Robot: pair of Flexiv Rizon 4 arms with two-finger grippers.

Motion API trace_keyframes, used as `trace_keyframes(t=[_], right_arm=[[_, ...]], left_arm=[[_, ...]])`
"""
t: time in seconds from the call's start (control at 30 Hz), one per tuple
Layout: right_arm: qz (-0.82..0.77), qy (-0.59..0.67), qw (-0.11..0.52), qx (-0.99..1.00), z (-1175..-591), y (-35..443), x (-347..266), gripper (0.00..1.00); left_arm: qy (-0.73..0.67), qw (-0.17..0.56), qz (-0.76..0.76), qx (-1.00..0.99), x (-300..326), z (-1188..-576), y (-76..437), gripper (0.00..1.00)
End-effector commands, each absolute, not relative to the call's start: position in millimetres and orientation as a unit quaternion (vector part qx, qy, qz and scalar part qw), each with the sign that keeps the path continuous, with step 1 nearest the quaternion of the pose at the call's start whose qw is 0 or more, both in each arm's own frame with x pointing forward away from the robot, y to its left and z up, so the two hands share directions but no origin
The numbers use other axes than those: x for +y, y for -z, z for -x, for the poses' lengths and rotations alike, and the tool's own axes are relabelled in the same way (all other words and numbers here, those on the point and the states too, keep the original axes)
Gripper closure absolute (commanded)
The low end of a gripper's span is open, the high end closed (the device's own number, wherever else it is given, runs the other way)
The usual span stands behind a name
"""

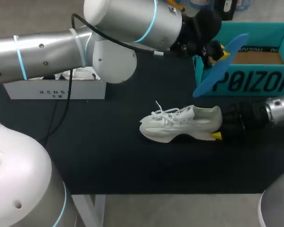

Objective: Take the shoe out of the shoebox, open the shoe tongue, remove and reinsert the insole, then place the shoe into the shoebox

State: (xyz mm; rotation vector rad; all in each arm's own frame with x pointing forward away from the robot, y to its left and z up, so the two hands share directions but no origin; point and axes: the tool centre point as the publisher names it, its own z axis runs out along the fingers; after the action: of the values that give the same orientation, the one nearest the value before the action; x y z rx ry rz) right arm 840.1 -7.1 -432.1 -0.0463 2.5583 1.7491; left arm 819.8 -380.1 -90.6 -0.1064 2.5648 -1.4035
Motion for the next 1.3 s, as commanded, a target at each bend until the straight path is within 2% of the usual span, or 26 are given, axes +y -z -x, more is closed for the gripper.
trace_keyframes(t=[0.03,0.2,0.43,0.67,1.0,1.3], right_arm=[[0.014,-0.563,0.021,0.826,-840.1,434.0,-5.5,1.00],[0.014,-0.563,0.021,0.826,-840.1,434.0,-5.5,1.00],[0.014,-0.563,0.021,0.826,-840.1,434.0,-5.5,1.00],[0.014,-0.563,0.021,0.826,-840.1,434.0,-5.5,1.00],[0.014,-0.563,0.021,0.826,-840.1,434.0,-5.5,1.00],[0.014,-0.563,0.021,0.826,-840.1,434.0,-5.5,1.00]], left_arm=[[0.527,0.014,0.005,0.850,-369.6,-830.3,84.4,1.00],[0.565,-0.041,0.025,0.824,-341.0,-840.8,82.3,1.00],[0.559,-0.026,0.050,0.827,-313.2,-850.7,75.1,1.00],[0.611,-0.105,0.068,0.781,-292.7,-858.2,62.5,1.00],[0.612,-0.191,0.113,0.759,-260.5,-855.5,56.5,1.00],[0.602,-0.213,0.135,0.757,-233.4,-851.7,48.6,1.00]])
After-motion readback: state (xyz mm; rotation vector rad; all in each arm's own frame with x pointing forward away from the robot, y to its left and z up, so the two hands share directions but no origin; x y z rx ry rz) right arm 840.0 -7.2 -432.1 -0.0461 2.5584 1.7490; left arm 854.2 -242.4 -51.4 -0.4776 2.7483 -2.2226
